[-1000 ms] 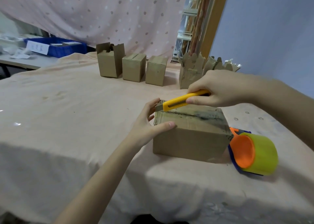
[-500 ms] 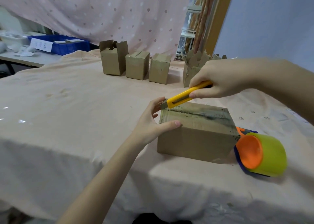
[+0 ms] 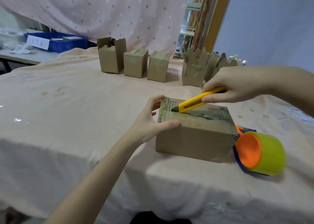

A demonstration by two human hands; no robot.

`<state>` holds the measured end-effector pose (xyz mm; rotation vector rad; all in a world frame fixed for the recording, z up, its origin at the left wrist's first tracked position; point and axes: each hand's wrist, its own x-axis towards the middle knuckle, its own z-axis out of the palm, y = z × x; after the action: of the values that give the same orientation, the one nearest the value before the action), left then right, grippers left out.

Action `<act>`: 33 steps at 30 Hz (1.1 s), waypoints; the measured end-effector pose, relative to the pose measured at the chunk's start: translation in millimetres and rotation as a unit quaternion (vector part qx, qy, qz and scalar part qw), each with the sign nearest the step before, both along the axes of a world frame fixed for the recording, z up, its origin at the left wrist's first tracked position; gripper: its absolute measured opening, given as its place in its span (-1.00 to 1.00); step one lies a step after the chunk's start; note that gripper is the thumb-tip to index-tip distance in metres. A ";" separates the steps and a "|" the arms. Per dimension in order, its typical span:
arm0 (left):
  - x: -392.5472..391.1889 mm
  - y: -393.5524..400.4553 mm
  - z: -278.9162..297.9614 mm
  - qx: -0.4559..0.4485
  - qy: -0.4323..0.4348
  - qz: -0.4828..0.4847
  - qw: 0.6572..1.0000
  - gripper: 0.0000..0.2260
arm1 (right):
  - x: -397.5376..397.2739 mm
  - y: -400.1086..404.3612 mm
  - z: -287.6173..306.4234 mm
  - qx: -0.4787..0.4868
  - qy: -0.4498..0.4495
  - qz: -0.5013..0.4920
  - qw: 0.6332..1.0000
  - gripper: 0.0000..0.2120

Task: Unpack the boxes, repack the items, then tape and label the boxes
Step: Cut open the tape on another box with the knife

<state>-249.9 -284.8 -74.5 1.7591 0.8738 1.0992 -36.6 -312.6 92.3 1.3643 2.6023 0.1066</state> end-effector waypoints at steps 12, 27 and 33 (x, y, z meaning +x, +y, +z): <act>-1.8 -17.3 16.1 0.256 0.250 0.081 0.930 -0.38 | -4.9 0.5 10.9 -0.002 -0.021 -0.024 1.000 -0.64; -0.5 -22.1 15.4 0.279 0.309 0.100 0.903 -0.30 | -0.9 0.4 3.1 -0.031 -0.020 -0.054 0.998 -0.66; -1.4 -24.1 18.5 0.282 0.327 0.103 0.896 -0.28 | -2.7 -2.2 5.6 -0.041 -0.032 -0.055 0.997 -0.65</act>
<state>-251.3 -308.9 -56.0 2.6616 1.2455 0.9486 -39.3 -314.8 97.9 1.4464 2.4460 0.0260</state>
